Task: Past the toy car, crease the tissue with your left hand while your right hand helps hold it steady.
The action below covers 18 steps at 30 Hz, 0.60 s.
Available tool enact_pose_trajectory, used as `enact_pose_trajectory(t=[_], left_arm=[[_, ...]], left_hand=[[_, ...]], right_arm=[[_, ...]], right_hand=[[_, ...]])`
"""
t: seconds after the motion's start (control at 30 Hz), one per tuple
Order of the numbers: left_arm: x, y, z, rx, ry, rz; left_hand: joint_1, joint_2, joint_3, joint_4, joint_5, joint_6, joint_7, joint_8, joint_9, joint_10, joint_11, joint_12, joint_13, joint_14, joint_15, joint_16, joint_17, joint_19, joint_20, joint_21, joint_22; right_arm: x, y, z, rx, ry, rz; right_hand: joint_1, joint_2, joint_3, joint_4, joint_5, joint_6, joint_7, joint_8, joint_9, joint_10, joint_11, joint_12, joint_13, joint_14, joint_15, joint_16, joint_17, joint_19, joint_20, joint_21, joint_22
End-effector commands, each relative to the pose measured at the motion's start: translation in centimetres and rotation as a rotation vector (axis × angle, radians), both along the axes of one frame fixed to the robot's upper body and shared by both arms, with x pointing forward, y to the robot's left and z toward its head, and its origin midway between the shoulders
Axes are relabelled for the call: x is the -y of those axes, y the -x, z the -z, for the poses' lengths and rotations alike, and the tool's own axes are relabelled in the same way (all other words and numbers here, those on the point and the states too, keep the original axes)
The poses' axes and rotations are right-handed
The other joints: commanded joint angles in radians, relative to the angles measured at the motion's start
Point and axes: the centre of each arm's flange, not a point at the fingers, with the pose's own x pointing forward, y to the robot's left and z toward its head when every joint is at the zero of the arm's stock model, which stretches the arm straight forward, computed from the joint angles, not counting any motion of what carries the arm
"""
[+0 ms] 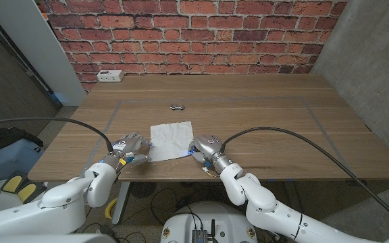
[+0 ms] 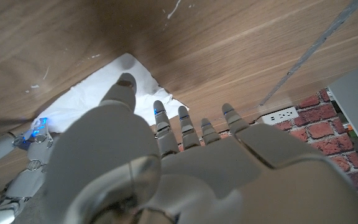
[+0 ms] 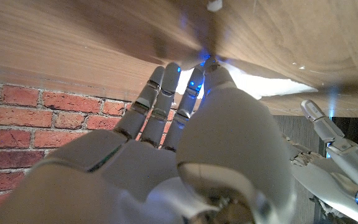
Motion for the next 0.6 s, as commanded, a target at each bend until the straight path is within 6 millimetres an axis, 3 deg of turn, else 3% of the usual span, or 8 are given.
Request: enact_pose_trajectory(t=[0.03,0.23,0.6], left_arm=[[0.1,0.0,-0.1,0.012,0.006,0.043],[0.1,0.0,-0.3,0.016,-0.002,0.052],[1.3,0.0,-0.1,0.076,-0.042,0.079]], left_hand=[[-0.011,-0.02,-0.015,0.001,0.009,-0.011,-0.006,0.006,-0.001,-0.006,0.003,-0.002,0.003,-0.016,0.001,-0.001,0.003,-0.011,0.003,-0.006,0.003],[-0.019,-0.038,-0.03,0.002,0.019,0.034,-0.027,0.029,-0.003,-0.008,0.003,-0.001,0.005,-0.02,0.006,0.001,0.004,-0.013,0.006,-0.006,0.003],[0.007,-0.032,-0.027,-0.008,0.029,0.077,-0.032,0.044,-0.003,-0.027,0.003,-0.007,0.007,-0.029,0.007,0.001,0.003,-0.013,0.01,-0.005,0.004]], right_arm=[[0.3,0.0,-0.6,-0.007,-0.185,-0.006],[0.6,-0.1,-1.1,-0.034,-0.296,0.002],[1.4,-0.2,-2.1,-0.134,-0.529,0.019]], right_hand=[[0.016,0.009,0.014,-0.005,-0.012,0.051,0.058,0.004,0.005,0.019,0.028,0.019,0.009,0.003,-0.144,0.036,0.033,-0.006,0.02,0.012,0.006],[0.025,0.006,0.02,-0.01,-0.023,0.068,0.073,0.006,0.009,0.034,0.036,0.033,0.016,0.018,-0.135,0.068,0.051,-0.016,0.032,0.021,0.014],[0.041,-0.003,0.03,-0.021,-0.047,0.087,0.101,0.012,0.026,0.061,0.061,0.064,0.037,0.041,-0.106,0.114,0.063,-0.033,0.058,0.044,0.034]])
